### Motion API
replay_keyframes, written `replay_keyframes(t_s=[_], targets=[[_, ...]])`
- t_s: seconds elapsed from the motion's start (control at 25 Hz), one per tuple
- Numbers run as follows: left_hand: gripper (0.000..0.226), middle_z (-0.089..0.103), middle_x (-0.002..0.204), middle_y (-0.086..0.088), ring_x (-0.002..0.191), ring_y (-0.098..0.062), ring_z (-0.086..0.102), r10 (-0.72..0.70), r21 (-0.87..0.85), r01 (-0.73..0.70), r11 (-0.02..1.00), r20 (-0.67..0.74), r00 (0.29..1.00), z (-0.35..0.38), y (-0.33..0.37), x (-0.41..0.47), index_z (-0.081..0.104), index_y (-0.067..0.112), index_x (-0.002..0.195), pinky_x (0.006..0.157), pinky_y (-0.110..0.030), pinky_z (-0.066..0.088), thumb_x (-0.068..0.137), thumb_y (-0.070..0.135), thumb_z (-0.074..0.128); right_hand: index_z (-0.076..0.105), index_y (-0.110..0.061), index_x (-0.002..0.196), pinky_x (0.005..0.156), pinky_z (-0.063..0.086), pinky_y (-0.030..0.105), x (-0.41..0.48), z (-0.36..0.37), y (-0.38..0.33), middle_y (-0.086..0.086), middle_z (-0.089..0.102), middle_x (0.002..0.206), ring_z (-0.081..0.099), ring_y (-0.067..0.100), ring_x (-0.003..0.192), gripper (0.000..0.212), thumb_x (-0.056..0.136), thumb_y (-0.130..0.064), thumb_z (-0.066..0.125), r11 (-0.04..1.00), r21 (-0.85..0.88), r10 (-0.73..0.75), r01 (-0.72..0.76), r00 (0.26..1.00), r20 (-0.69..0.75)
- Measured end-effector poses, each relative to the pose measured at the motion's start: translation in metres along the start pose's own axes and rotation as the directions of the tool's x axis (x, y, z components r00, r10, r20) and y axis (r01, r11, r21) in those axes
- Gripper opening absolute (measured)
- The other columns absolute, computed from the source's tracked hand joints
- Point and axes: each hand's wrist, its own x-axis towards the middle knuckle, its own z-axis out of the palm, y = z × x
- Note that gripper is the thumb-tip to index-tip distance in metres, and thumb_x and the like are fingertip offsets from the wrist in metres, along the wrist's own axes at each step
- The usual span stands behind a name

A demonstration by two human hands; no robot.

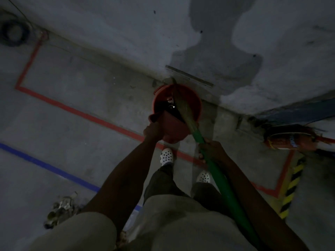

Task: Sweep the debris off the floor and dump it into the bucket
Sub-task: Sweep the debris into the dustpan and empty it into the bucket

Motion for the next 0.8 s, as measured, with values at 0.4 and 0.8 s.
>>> replay_keyframes(t_s=[0.4, 0.8], targets=[[0.033, 0.065, 0.118, -0.013, 0.107, -0.031, 0.064, -0.494, -0.503, 0.375, 0.778, -0.121, 0.861, 0.11, -0.001, -0.187, 0.06, 0.009, 0.121, 0.085, -0.038, 0.05, 0.1, 0.03, 0.047, 0.056, -0.005, 0.103, 0.043, 0.039, 0.023, -0.034, -0.011, 0.017, 0.012, 0.051, 0.063, 0.046, 0.02, 0.049, 0.005, 0.098, -0.006, 0.057, 0.883, -0.39, -0.074, 0.26, 0.899, 0.431], [0.041, 0.059, 0.131, -0.015, 0.12, -0.033, 0.057, -0.868, -0.888, 0.409, 0.211, 0.022, 0.496, 0.272, 0.002, -0.378, 0.054, 0.009, 0.133, 0.098, -0.037, 0.044, 0.101, 0.033, 0.048, 0.061, -0.011, 0.122, 0.038, 0.043, 0.024, -0.114, 0.021, 0.114, 0.011, 0.054, 0.052, 0.051, 0.02, 0.038, 0.031, 0.092, 0.0, 0.059, 0.543, -0.634, 0.101, 0.55, 0.707, 0.7]])
